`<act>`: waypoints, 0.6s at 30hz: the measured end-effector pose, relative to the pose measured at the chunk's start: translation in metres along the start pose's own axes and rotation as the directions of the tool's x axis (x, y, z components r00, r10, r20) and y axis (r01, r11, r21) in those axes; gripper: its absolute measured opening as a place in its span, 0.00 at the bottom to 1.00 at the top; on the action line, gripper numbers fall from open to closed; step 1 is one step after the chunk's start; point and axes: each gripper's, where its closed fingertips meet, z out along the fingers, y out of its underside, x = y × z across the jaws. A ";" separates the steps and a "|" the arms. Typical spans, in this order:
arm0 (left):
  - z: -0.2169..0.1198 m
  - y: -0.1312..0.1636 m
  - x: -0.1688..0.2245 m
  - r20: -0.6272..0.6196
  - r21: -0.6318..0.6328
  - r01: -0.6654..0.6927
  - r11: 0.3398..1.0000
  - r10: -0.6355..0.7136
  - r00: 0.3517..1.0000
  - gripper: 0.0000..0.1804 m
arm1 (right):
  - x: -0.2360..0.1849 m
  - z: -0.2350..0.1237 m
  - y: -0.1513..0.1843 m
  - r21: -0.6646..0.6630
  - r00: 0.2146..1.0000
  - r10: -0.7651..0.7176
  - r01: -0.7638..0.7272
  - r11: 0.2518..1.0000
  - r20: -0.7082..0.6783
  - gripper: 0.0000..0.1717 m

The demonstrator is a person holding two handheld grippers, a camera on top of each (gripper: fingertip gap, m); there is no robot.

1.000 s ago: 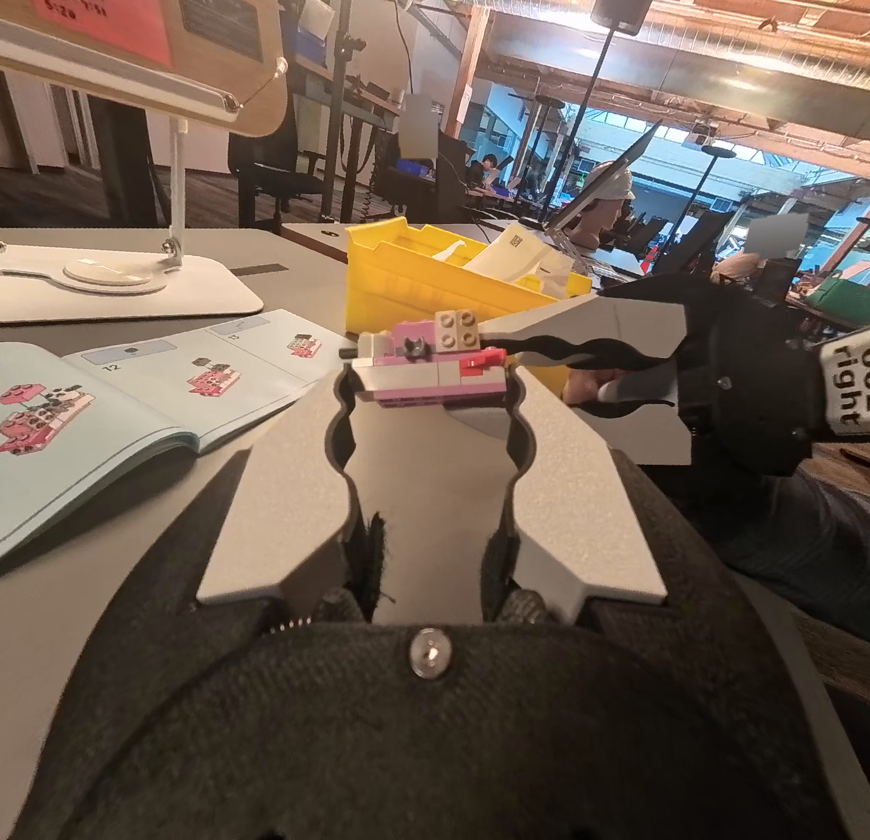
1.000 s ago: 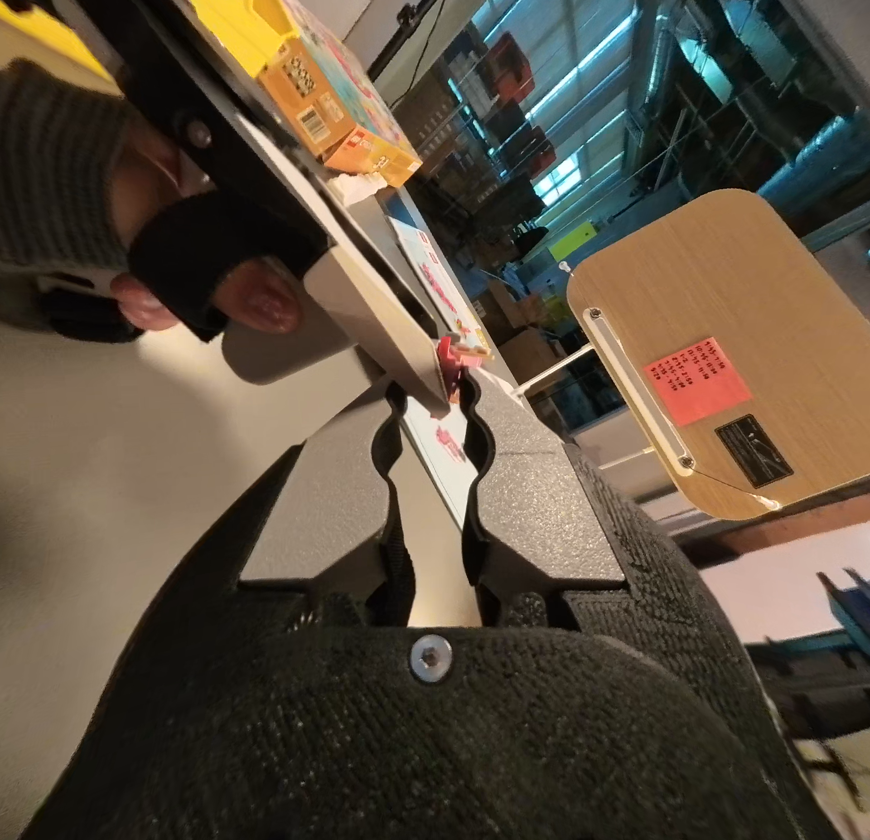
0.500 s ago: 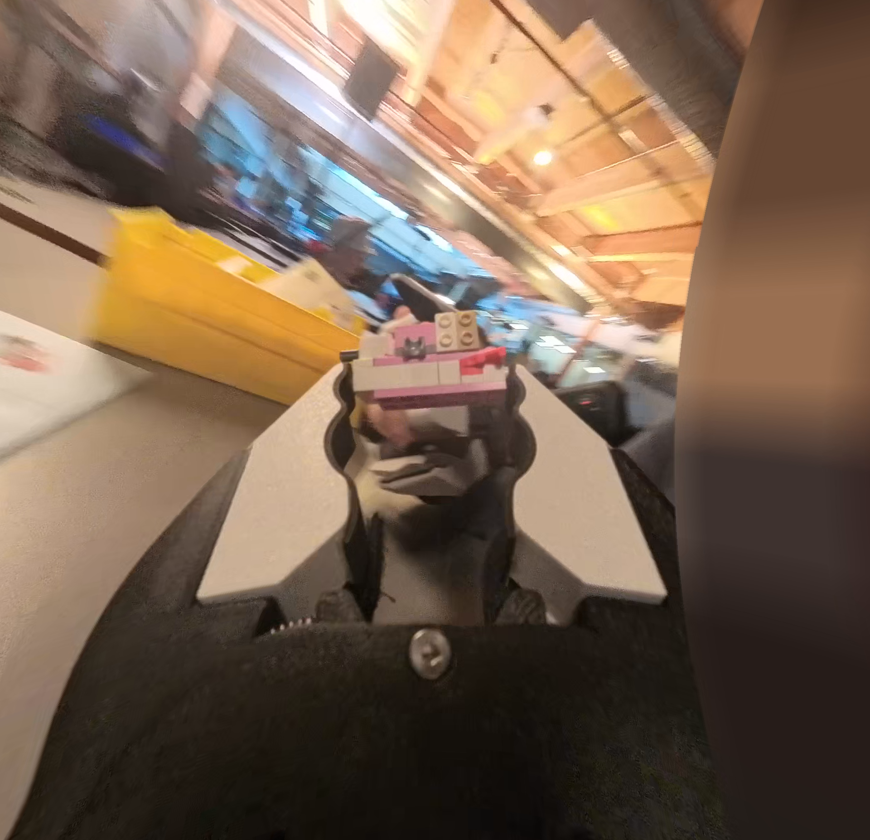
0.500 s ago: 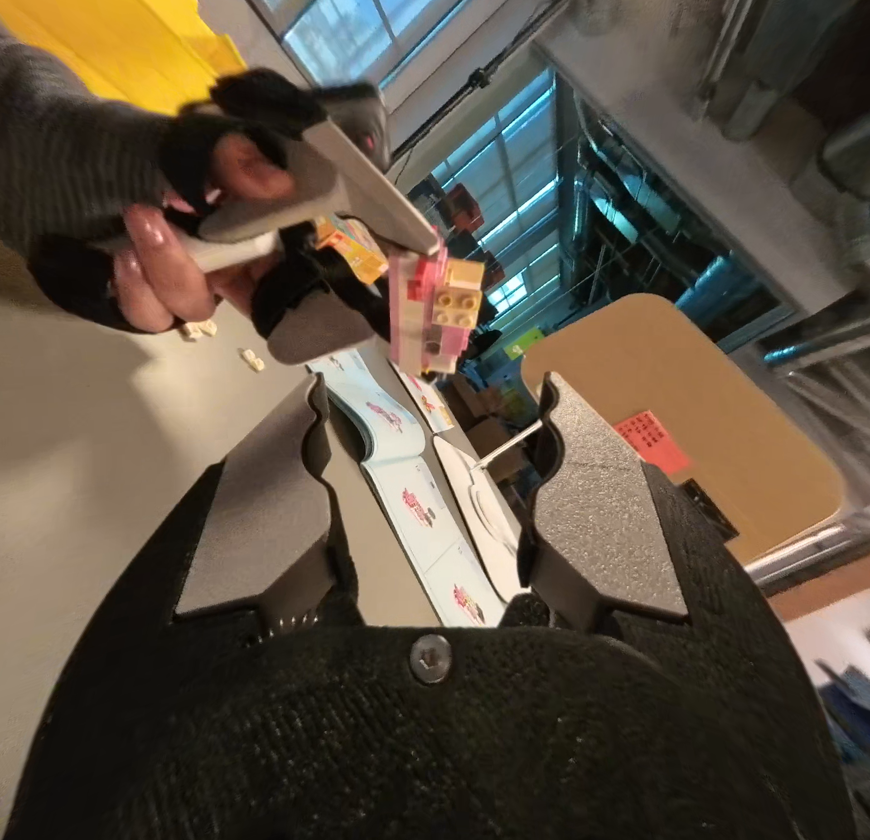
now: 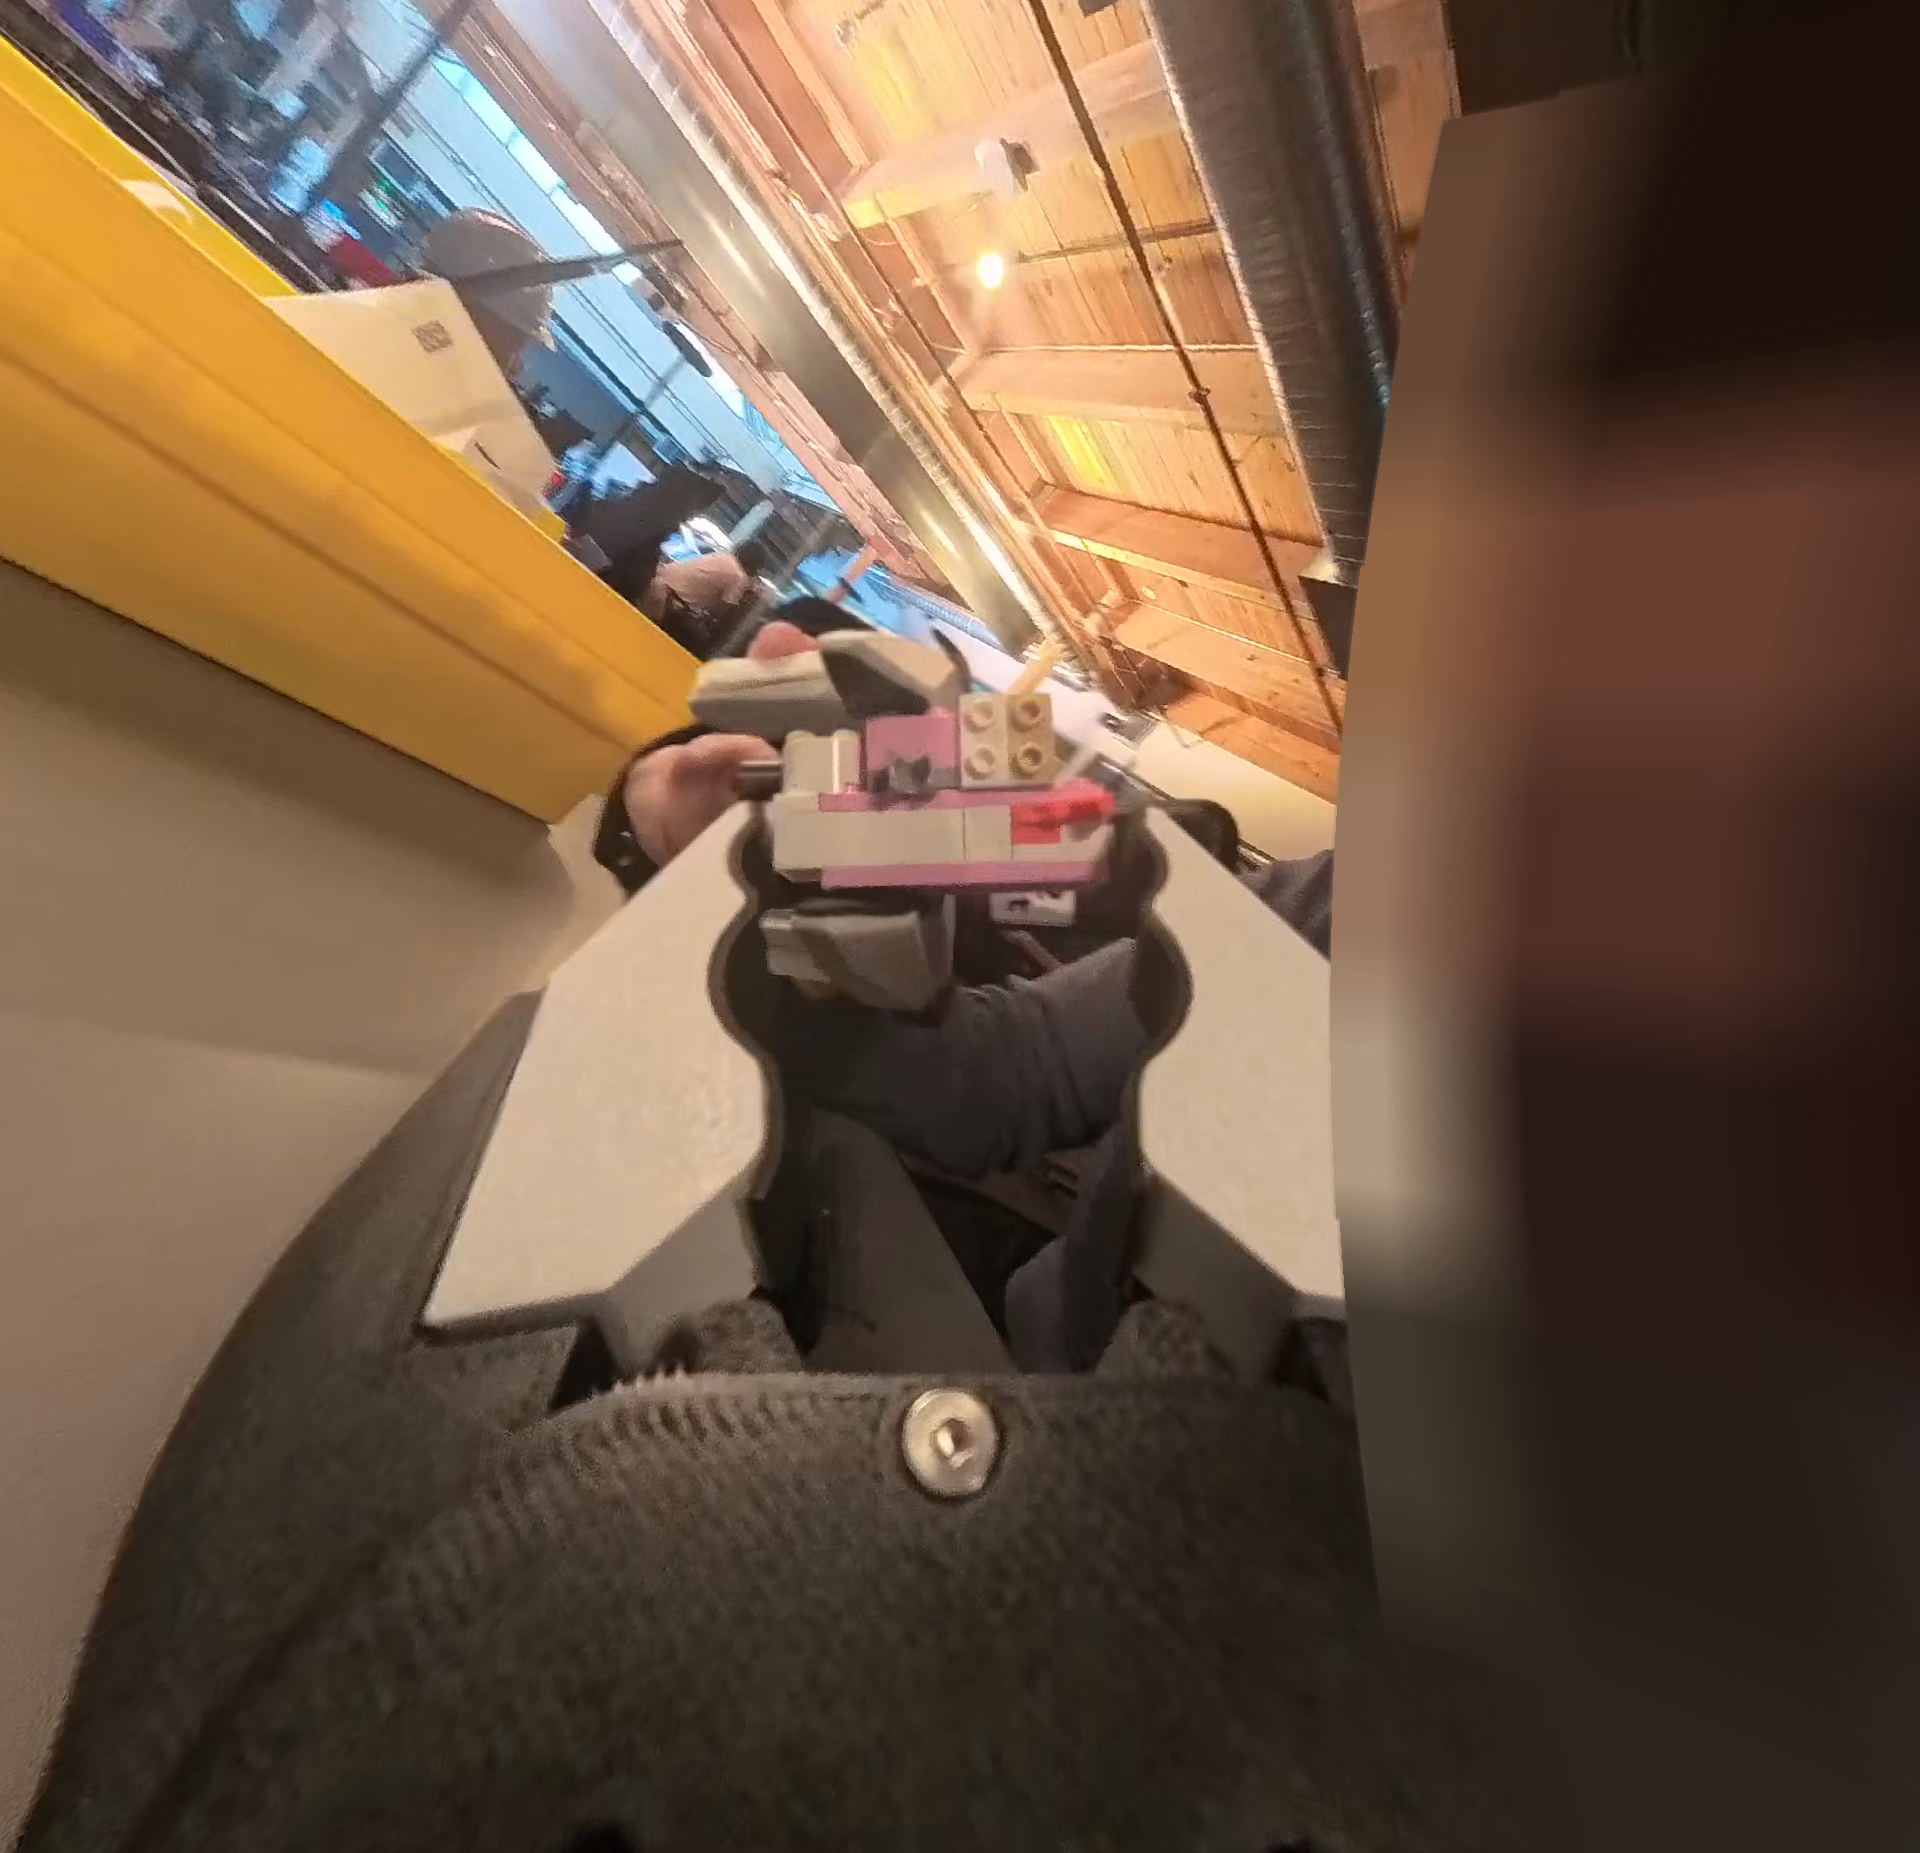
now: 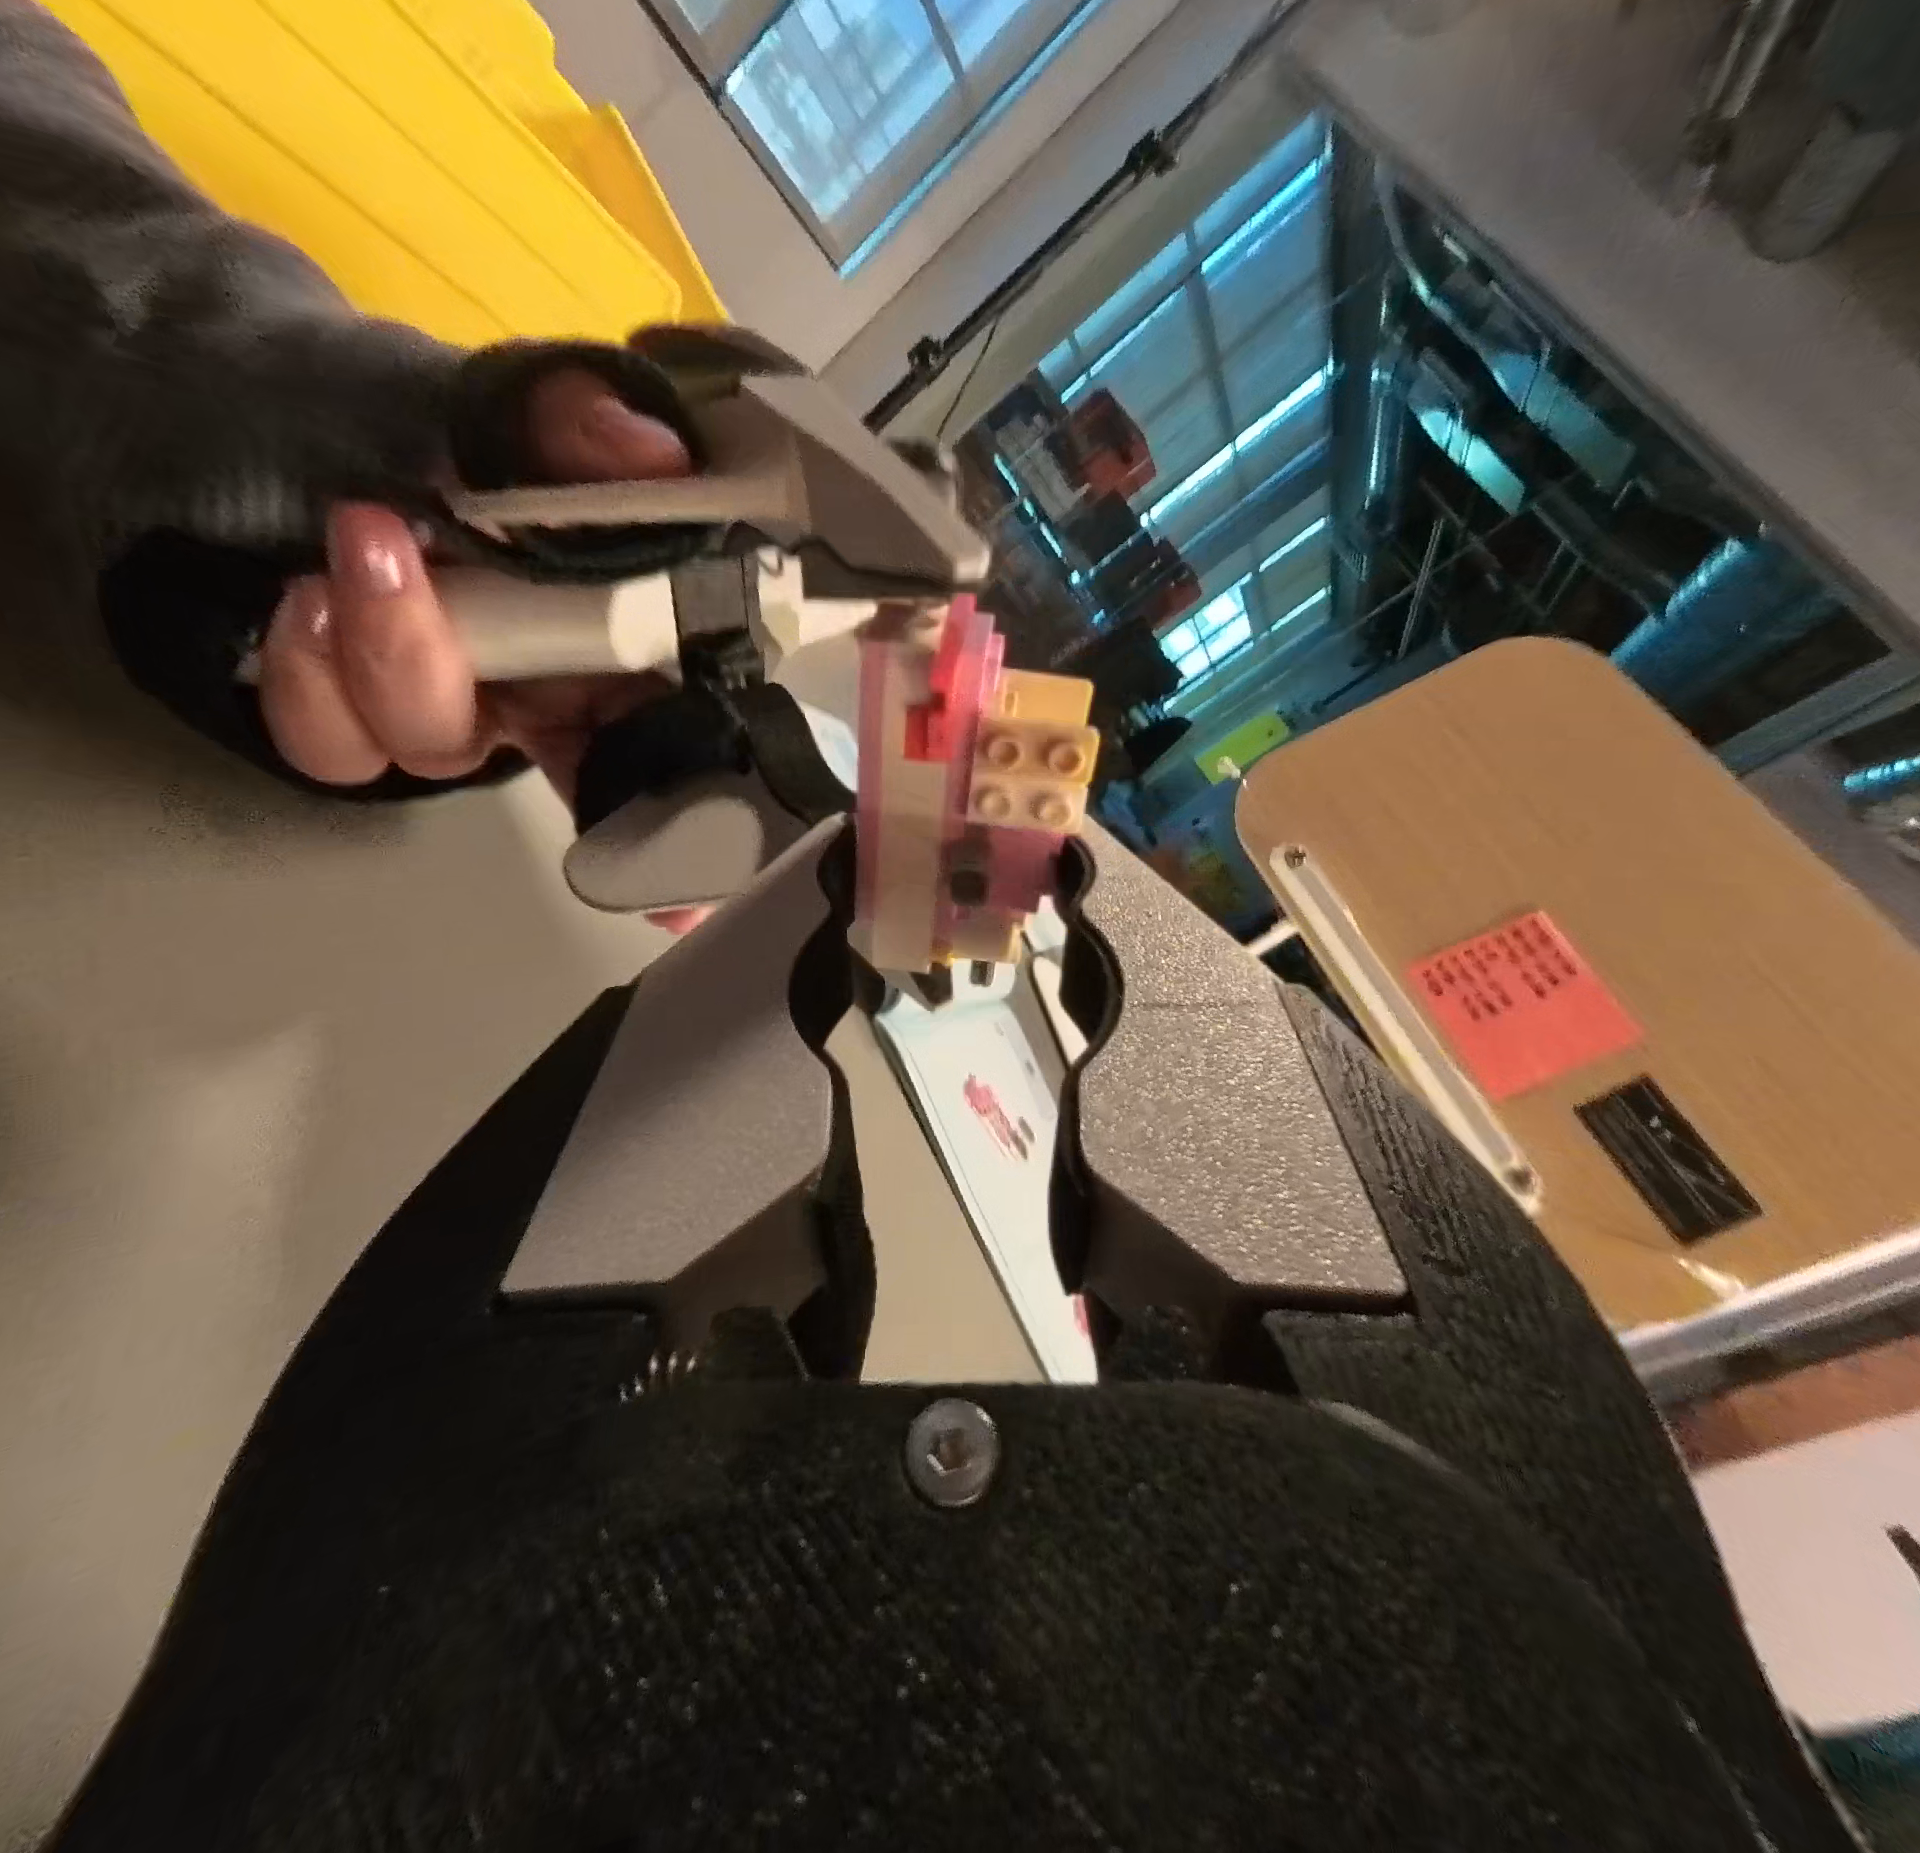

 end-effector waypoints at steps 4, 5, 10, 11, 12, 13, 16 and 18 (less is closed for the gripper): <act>-0.013 -0.006 -0.038 0.367 -0.131 -0.302 0.944 0.329 0.870 0.50 | 0.008 0.004 0.037 -0.187 0.994 -0.097 0.088 0.978 -0.039 0.20; -0.020 -0.010 -0.044 0.449 -0.204 -0.404 0.892 0.452 0.771 0.46 | 0.008 0.005 0.045 -0.230 0.991 -0.133 0.121 0.965 -0.034 0.20; -0.030 -0.014 -0.047 0.520 -0.427 -0.529 0.733 0.678 0.519 0.26 | -0.002 0.011 0.067 -0.354 0.957 -0.288 0.277 0.893 0.022 0.20; -0.030 -0.010 -0.049 0.511 -0.435 -0.513 0.740 0.672 0.537 0.26 | -0.004 0.011 0.070 -0.370 0.949 -0.312 0.304 0.878 0.039 0.20; -0.030 -0.006 -0.052 0.511 -0.435 -0.490 0.756 0.655 0.557 0.27 | -0.006 0.012 0.072 -0.386 0.939 -0.341 0.333 0.860 0.051 0.20; -0.032 -0.002 -0.057 0.516 -0.440 -0.454 0.774 0.632 0.578 0.30 | -0.008 0.013 0.073 -0.400 0.926 -0.372 0.366 0.840 0.065 0.20; -0.036 0.006 -0.069 0.542 -0.473 -0.370 0.799 0.595 0.593 0.25 | -0.019 0.016 0.080 -0.436 0.879 -0.457 0.468 0.769 0.137 0.20; -0.044 0.007 -0.079 0.581 -0.512 -0.332 0.792 0.604 0.546 0.16 | -0.024 0.017 0.084 -0.447 0.863 -0.476 0.498 0.743 0.168 0.20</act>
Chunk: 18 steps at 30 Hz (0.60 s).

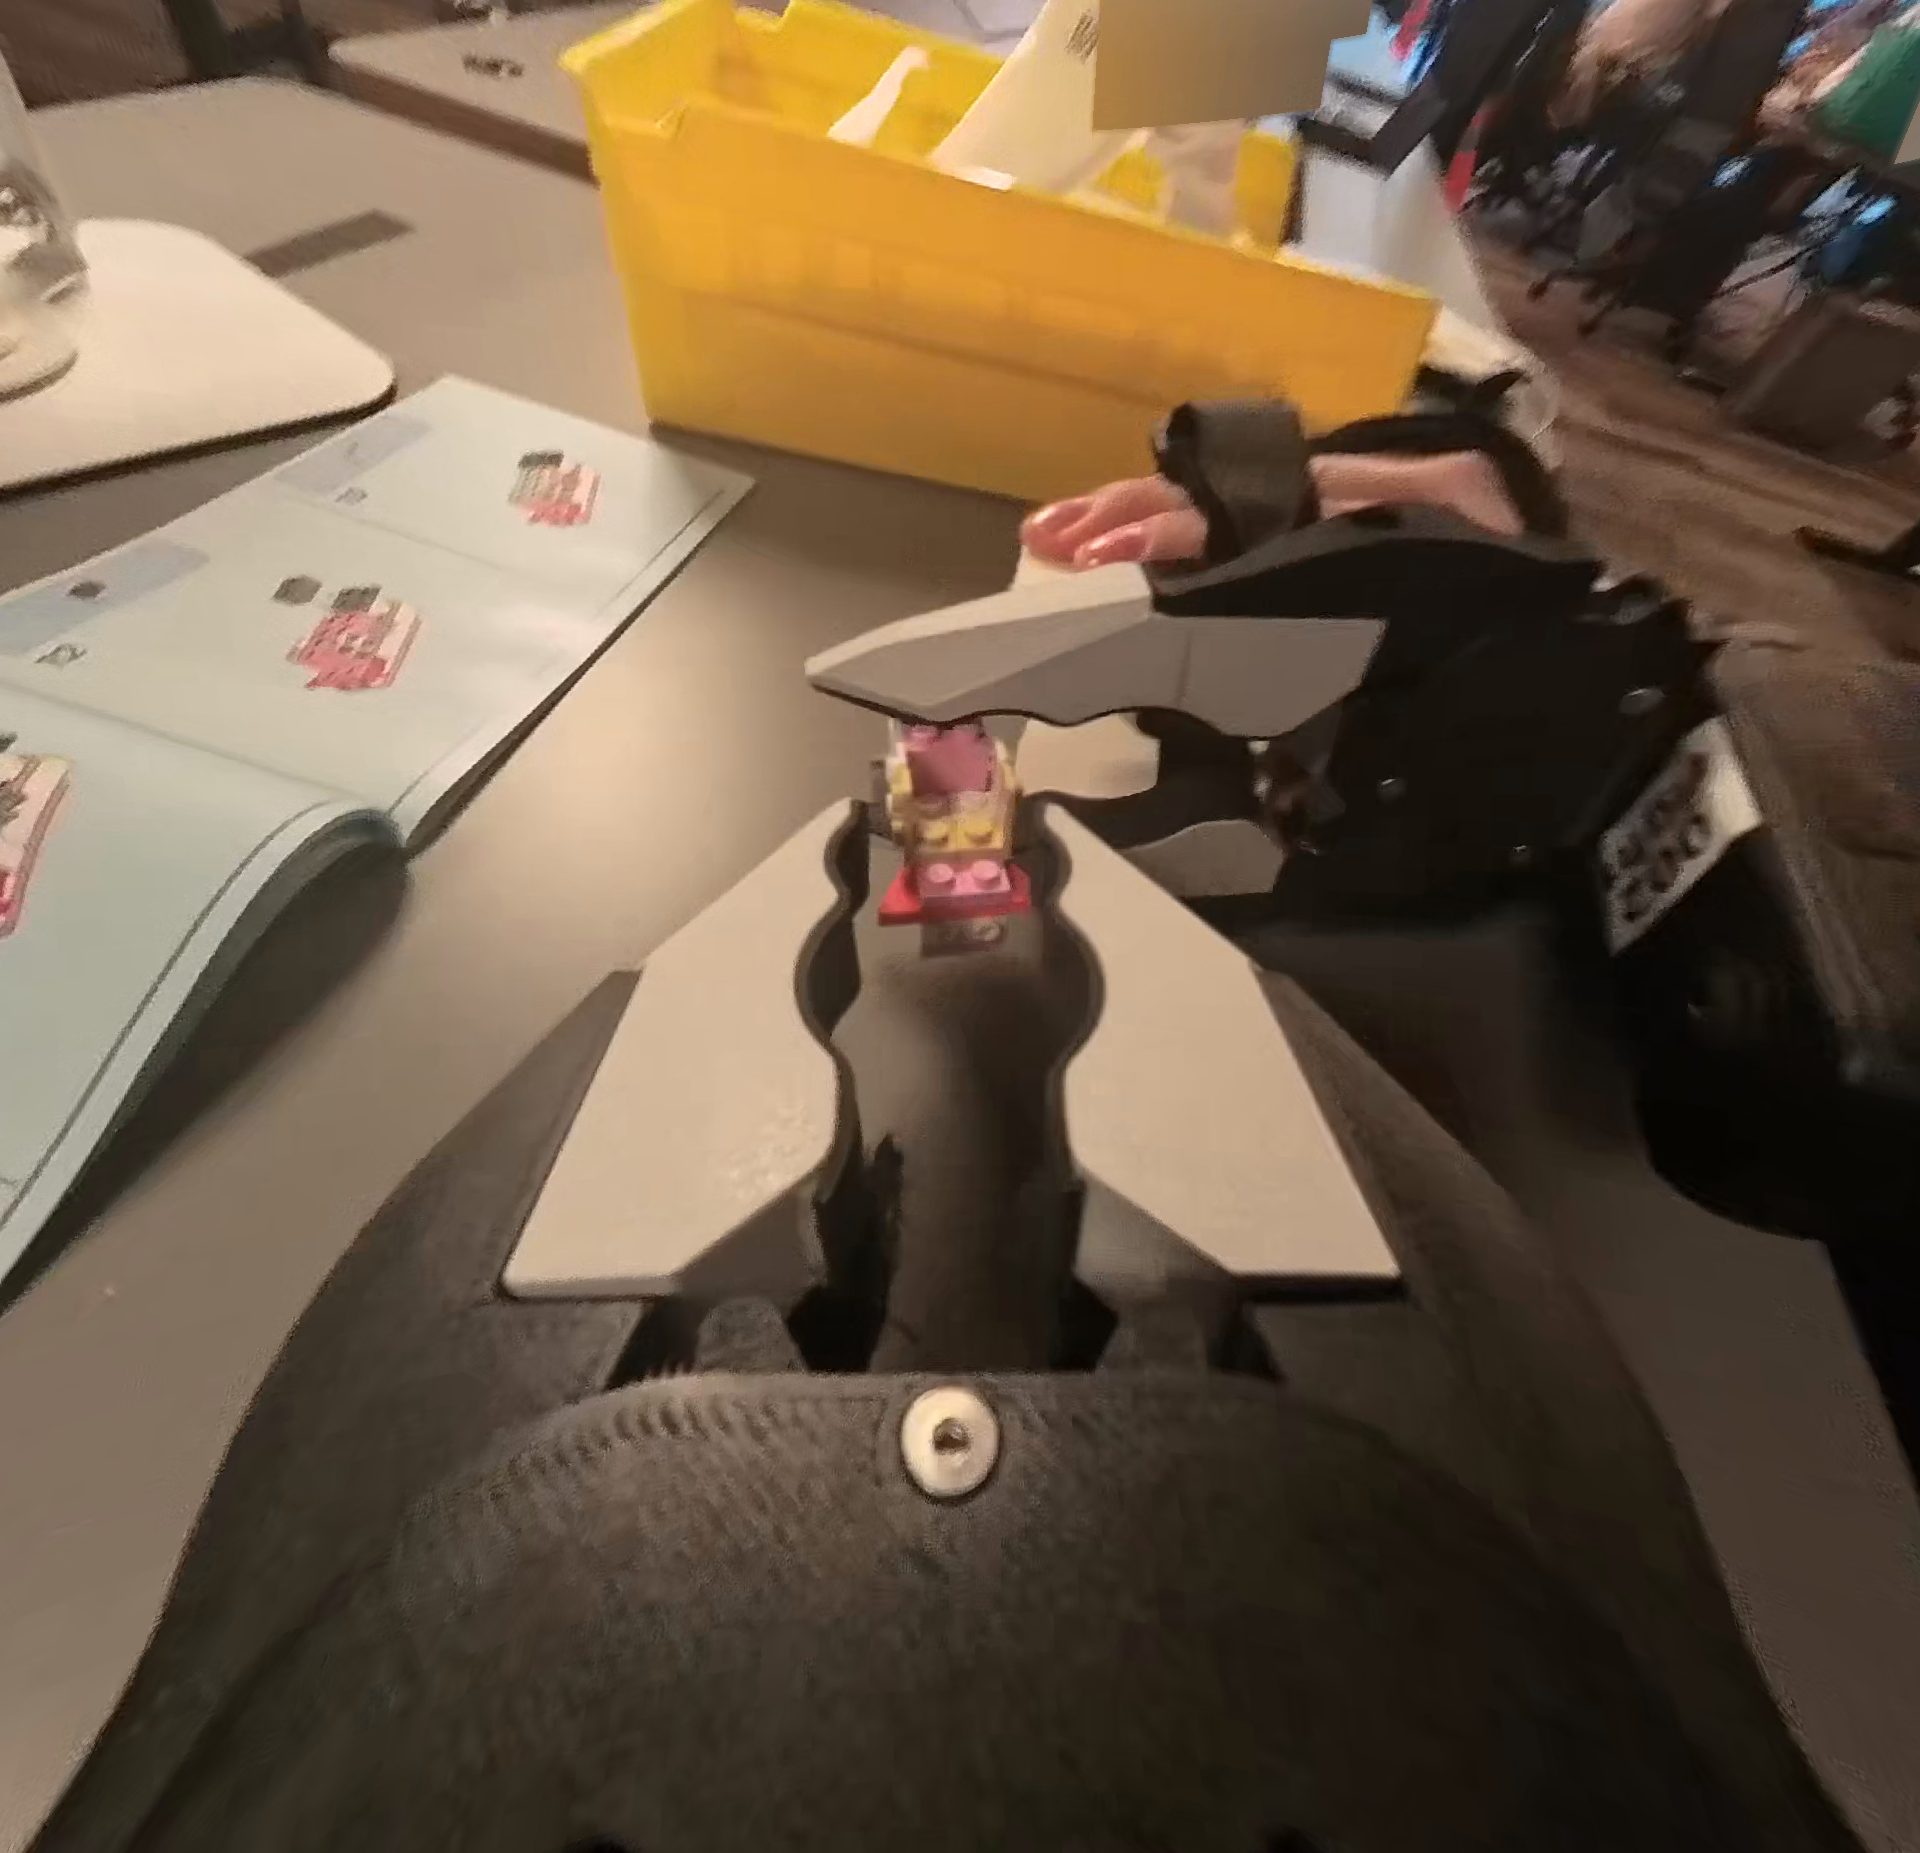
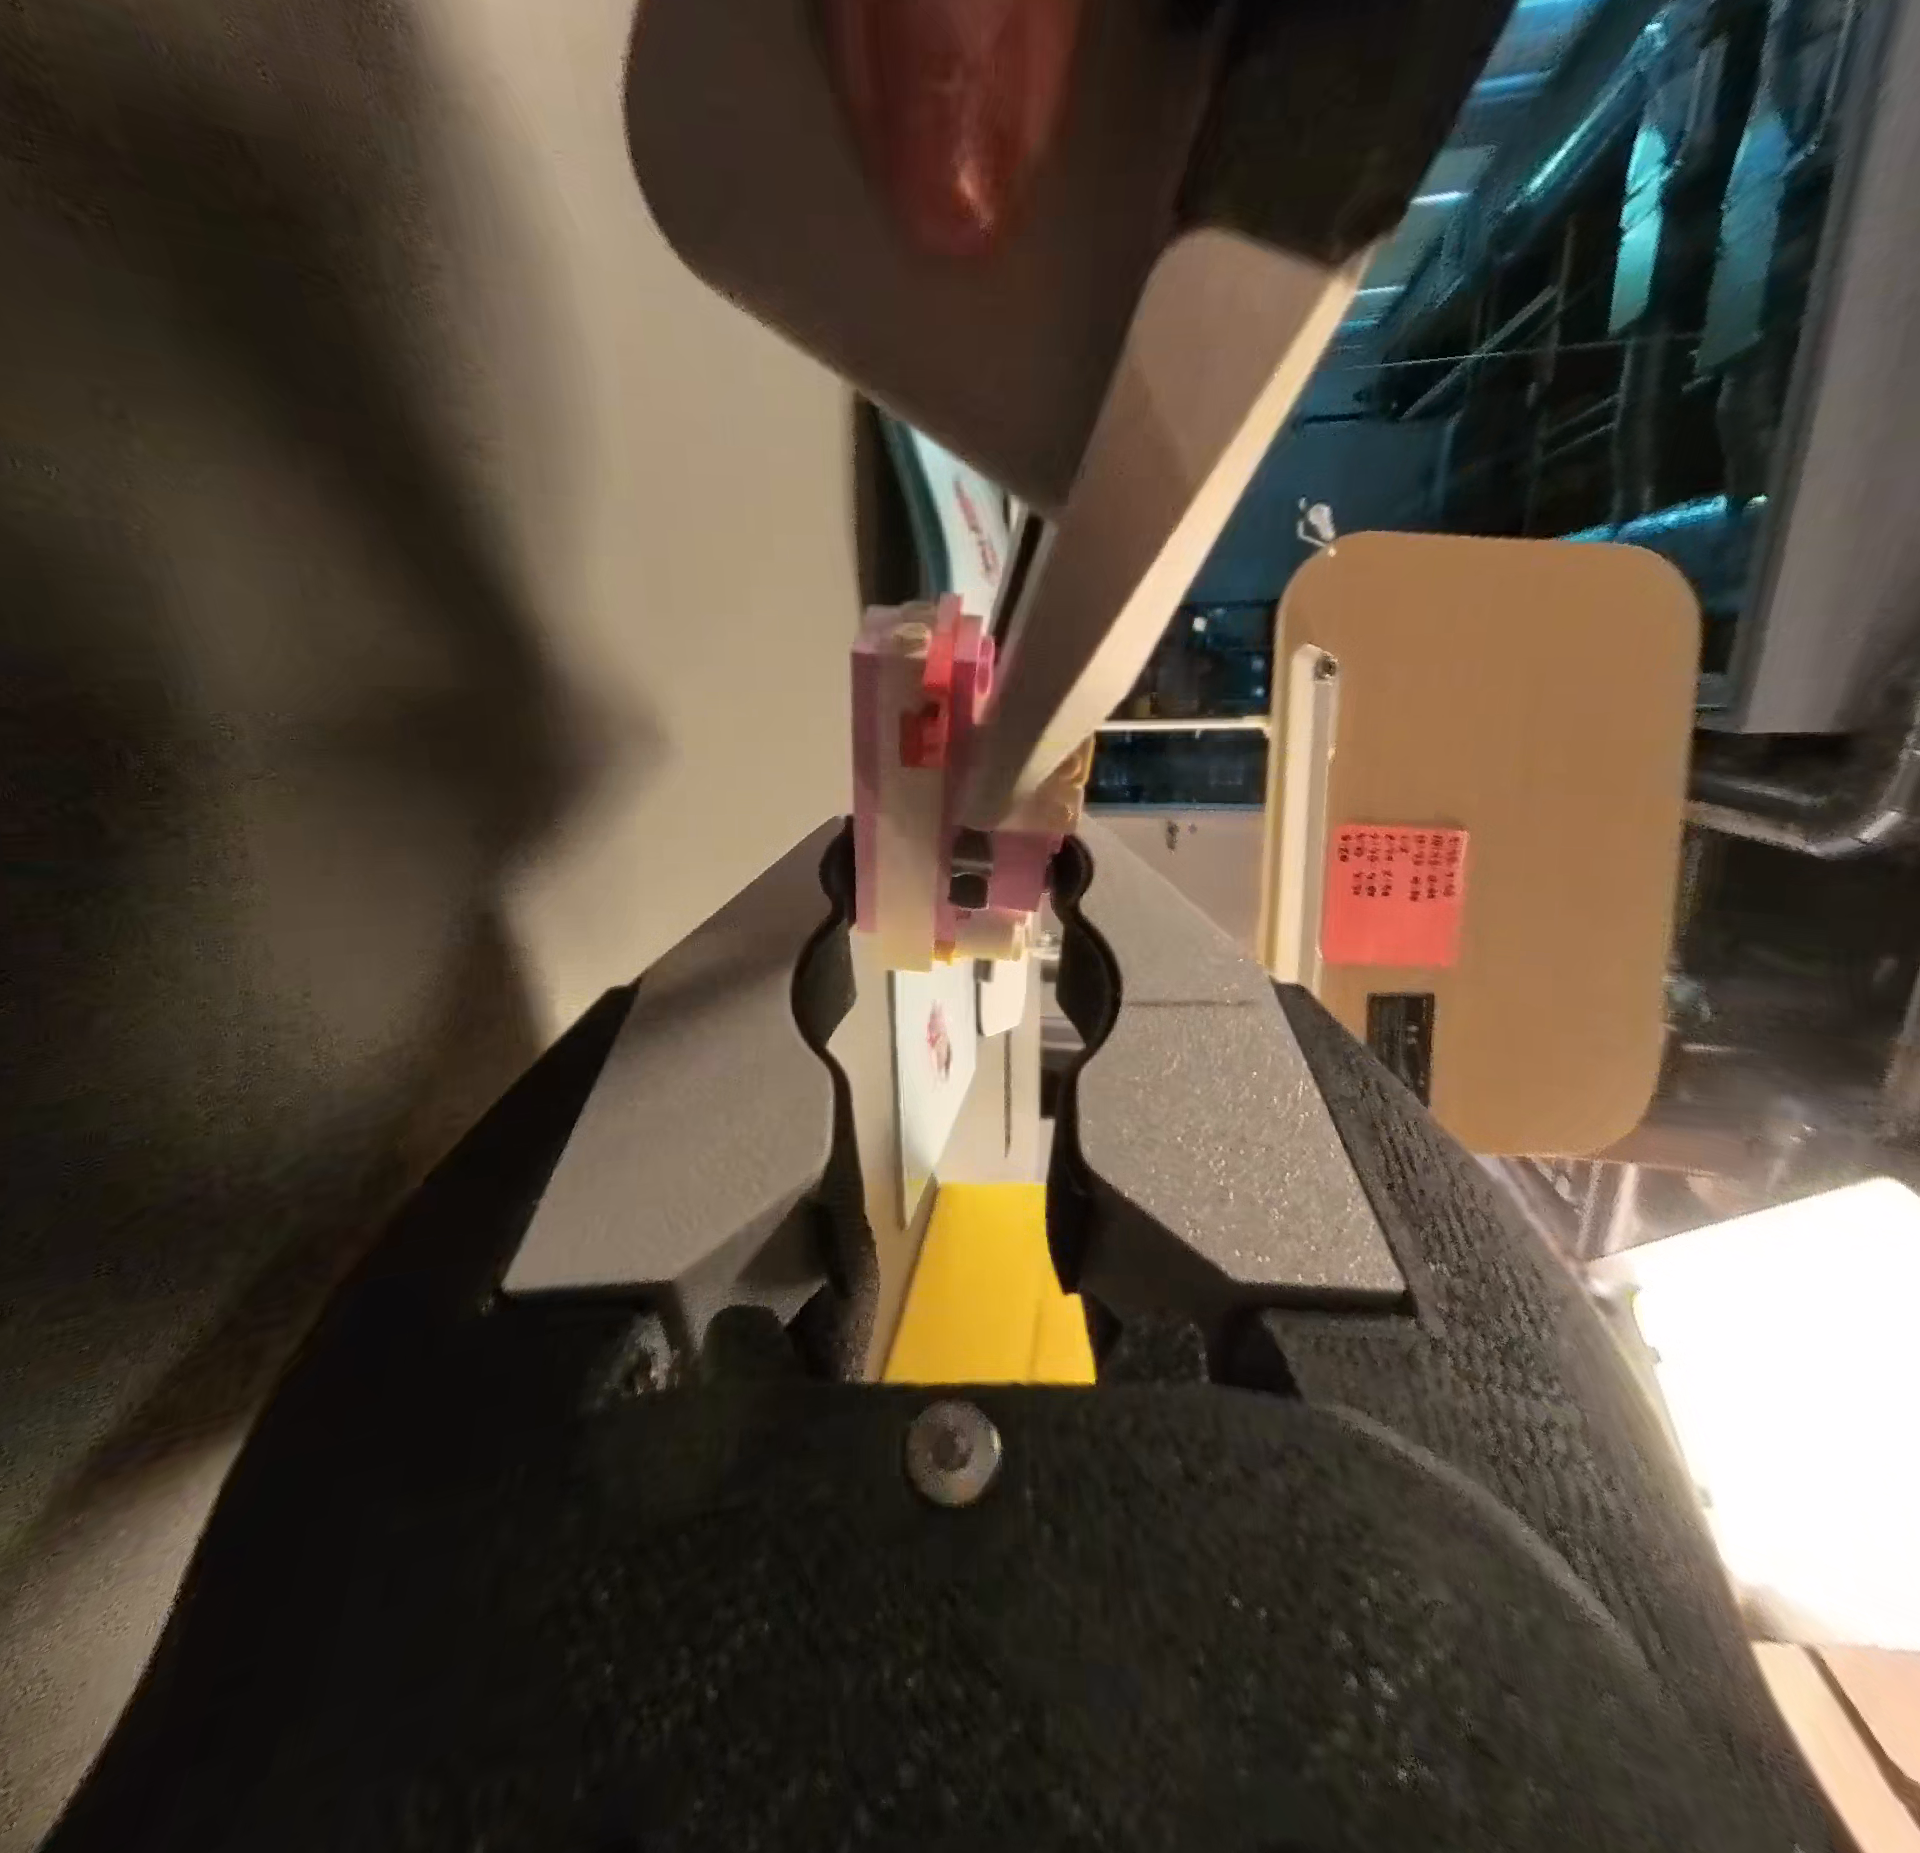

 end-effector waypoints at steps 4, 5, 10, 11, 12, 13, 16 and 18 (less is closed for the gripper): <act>0.005 0.014 0.005 -0.052 -0.078 0.007 0.997 -0.011 0.999 0.29 | -0.002 0.001 0.003 -0.016 1.000 0.017 -0.017 1.000 0.016 0.20; 0.006 0.015 0.005 -0.055 -0.089 0.015 0.996 -0.020 0.998 0.29 | -0.001 0.001 0.003 -0.016 1.000 0.022 -0.022 1.000 0.017 0.20; 0.007 0.017 0.003 -0.017 -0.104 -0.005 0.995 0.003 1.000 0.18 | -0.003 0.002 0.004 -0.015 0.999 0.027 -0.027 1.000 0.022 0.20; 0.008 0.017 0.003 -0.015 -0.107 0.000 0.994 -0.002 1.000 0.18 | -0.003 0.001 0.003 -0.007 0.998 0.045 -0.045 0.999 0.031 0.20; 0.008 0.017 0.003 -0.014 -0.109 0.005 0.994 -0.006 1.000 0.18 | -0.002 0.001 0.002 0.012 0.996 0.076 -0.076 0.997 0.038 0.20; 0.008 0.015 0.003 -0.010 -0.104 0.011 0.995 -0.012 1.000 0.18 | -0.001 -0.001 0.000 0.038 0.992 0.116 -0.118 0.992 0.048 0.20; 0.005 0.016 -0.009 0.058 -0.116 0.030 0.993 -0.024 0.998 0.18 | 0.000 -0.008 -0.009 0.136 0.960 0.251 -0.266 0.954 0.122 0.24; 0.002 0.019 -0.018 0.107 -0.134 0.051 0.990 -0.037 0.994 0.18 | -0.005 -0.012 -0.009 0.176 0.922 0.324 -0.362 0.915 0.211 0.34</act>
